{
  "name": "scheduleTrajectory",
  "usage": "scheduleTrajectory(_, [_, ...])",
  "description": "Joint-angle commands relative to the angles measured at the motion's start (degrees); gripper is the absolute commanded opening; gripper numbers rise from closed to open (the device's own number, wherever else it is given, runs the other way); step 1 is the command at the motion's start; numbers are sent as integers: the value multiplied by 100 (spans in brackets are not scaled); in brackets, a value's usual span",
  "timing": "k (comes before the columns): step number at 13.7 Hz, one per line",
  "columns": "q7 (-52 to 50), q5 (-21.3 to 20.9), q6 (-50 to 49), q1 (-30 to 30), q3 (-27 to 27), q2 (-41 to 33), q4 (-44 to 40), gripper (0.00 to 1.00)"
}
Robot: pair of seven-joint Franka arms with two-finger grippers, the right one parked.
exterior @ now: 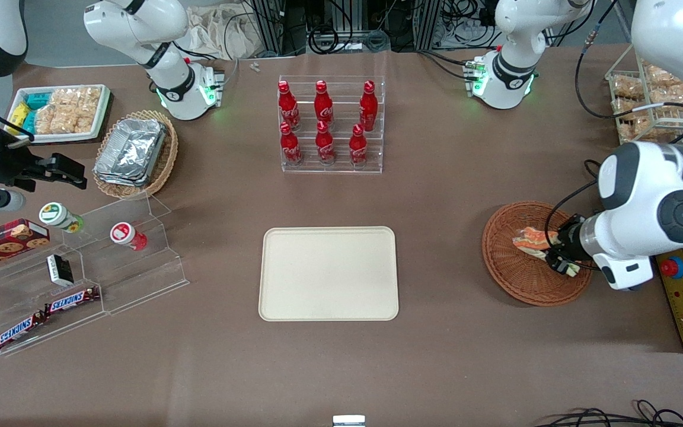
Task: Place sandwich from basket to tray
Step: 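Carry the sandwich to the cream tray and lower it onto it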
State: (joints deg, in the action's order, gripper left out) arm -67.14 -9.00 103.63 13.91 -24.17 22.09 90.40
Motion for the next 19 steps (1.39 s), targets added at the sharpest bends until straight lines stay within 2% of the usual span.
scheduleTrajectory(1, [1442,-84,-423,-493,0,296,-848,0])
scheduleTrajectory(3, [2482,-84,-379,-958,9,331,-1076,0])
scheduleTrajectory(5, [2653,-84,-361,-1458,9,716,-1514,0])
scheduleTrajectory(7, [2714,-102,-230,-2108,17,1426,-2129,2])
scheduleTrajectory(10, [2461,-627,330,-3014,70,2447,-2650,0])
scheduleTrajectory(13, [2170,-1076,1210,-3368,79,3142,-2651,0])
scheduleTrajectory(14, [2170,-1129,1299,-3386,88,3283,-2651,6])
scheduleTrajectory(15, [2161,-1130,1344,-3395,88,3345,-2651,28])
scheduleTrajectory(16, [2170,-1130,1344,-3447,88,3389,-2642,79])
scheduleTrajectory(17, [2187,-1147,1422,-3465,105,3399,-2642,100])
scheduleTrajectory(19, [2170,-1148,1529,-3448,149,3303,-2633,100])
